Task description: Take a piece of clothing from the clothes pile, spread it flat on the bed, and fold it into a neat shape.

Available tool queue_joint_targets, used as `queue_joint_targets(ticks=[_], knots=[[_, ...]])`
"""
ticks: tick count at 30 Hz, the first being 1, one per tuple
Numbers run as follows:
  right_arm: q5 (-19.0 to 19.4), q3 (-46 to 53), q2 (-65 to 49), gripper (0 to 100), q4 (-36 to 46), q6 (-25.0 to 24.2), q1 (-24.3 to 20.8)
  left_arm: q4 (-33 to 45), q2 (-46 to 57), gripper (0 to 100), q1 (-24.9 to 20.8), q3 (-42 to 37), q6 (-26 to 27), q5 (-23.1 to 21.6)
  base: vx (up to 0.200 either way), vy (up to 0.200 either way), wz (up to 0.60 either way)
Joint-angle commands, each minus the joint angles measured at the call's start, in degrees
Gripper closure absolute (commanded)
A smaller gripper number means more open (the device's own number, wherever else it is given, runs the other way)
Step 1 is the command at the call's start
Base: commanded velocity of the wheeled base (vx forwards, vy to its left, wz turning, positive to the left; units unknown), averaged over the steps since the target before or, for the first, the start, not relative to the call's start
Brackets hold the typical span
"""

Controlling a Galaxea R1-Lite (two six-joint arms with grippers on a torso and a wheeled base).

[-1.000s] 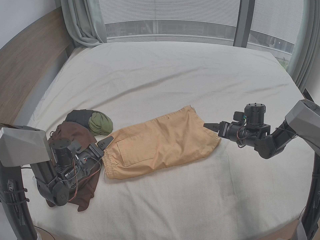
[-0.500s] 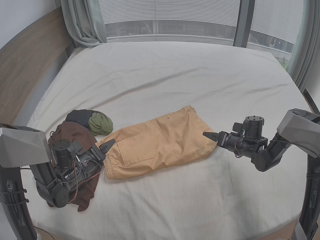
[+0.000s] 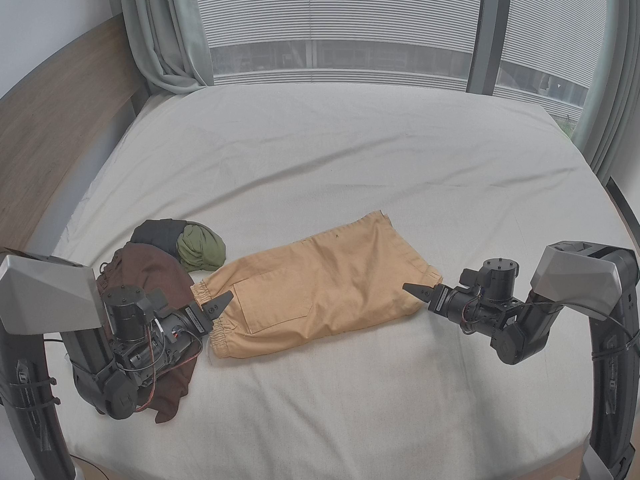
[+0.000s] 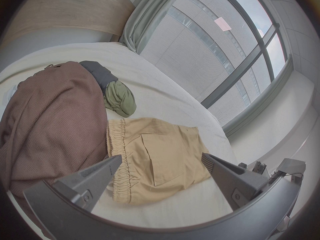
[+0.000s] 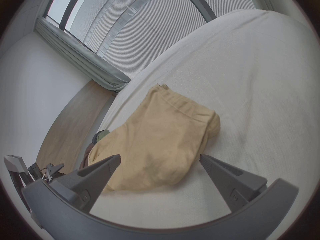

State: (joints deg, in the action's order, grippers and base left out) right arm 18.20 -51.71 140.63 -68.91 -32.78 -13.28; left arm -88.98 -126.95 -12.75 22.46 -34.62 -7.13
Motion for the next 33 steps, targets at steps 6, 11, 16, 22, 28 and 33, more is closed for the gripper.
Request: queue_joint_targets(ticks=[6,11,16,22,28,33], knots=[[0.0,-1.1,2.7,0,0.4,0.0,0.1,-0.1,-0.6,0,0.1,0.0,0.0,0.0,0.000,0.000,0.00],[-0.4,-3.3,5.0,0,0.3,-0.2,-0.3,-0.1,-0.6,0,0.4,0.0,-0.1,-0.1,0.000,0.000,0.00],[-0.7,-7.0,8.3,0,0.4,-0.3,-1.1,-0.1,-0.5,0,0.4,0.0,-0.1,-0.1,0.000,0.000,0.00],[-0.9,-10.2,10.6,0,0.3,-0.4,-1.8,-0.1,-0.3,0,0.7,0.0,-0.2,-0.1,0.000,0.000,0.00],[-1.3,-13.2,11.1,0,0.8,-0.7,-3.0,-0.1,0.0,0,0.9,0.0,-0.3,-0.1,0.000,0.000,0.00],[-4.0,-14.8,12.6,0,0.6,-2.0,-4.0,-0.1,-0.2,0,0.9,0.0,-0.4,-0.1,0.000,0.000,0.00]])
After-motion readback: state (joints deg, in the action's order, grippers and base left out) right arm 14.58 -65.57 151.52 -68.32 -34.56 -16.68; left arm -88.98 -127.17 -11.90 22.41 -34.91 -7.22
